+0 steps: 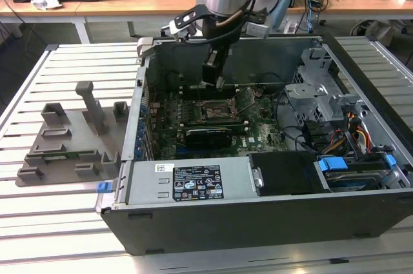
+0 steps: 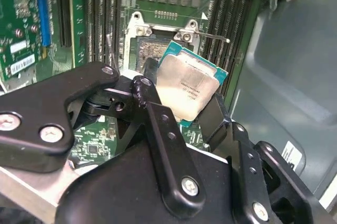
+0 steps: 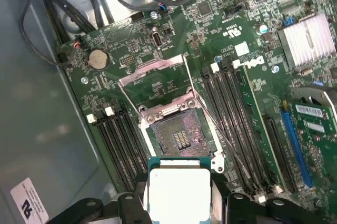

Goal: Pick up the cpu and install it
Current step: 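Place the cpu into insertion slot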

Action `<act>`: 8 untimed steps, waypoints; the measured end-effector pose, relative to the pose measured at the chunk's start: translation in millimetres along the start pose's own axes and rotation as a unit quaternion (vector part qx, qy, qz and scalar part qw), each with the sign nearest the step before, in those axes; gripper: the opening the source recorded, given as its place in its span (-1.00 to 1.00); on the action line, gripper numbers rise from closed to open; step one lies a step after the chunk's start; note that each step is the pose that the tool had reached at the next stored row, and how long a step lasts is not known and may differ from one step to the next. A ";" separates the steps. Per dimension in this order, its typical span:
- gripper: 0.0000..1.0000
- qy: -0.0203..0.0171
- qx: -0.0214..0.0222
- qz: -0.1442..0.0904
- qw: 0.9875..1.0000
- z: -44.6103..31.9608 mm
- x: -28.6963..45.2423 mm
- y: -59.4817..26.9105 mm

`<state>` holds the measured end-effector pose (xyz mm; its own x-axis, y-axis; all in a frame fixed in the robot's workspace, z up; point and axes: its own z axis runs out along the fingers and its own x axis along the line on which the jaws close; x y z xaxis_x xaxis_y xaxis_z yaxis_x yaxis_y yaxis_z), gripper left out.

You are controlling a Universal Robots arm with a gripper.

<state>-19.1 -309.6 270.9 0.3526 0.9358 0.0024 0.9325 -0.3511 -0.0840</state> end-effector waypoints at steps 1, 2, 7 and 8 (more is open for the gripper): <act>0.09 -0.004 -0.001 -0.014 1.000 0.0 0.0 0.0; 0.09 -0.008 -0.002 -0.022 1.000 0.0 0.0 0.0; 0.09 -0.016 -0.004 -0.084 0.996 0.0 0.0 0.0; 0.09 -0.017 -0.004 -0.102 0.995 0.0 0.0 0.0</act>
<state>-19.1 -309.6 270.8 0.1531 0.9881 -0.0156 0.9850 -0.1539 -0.0780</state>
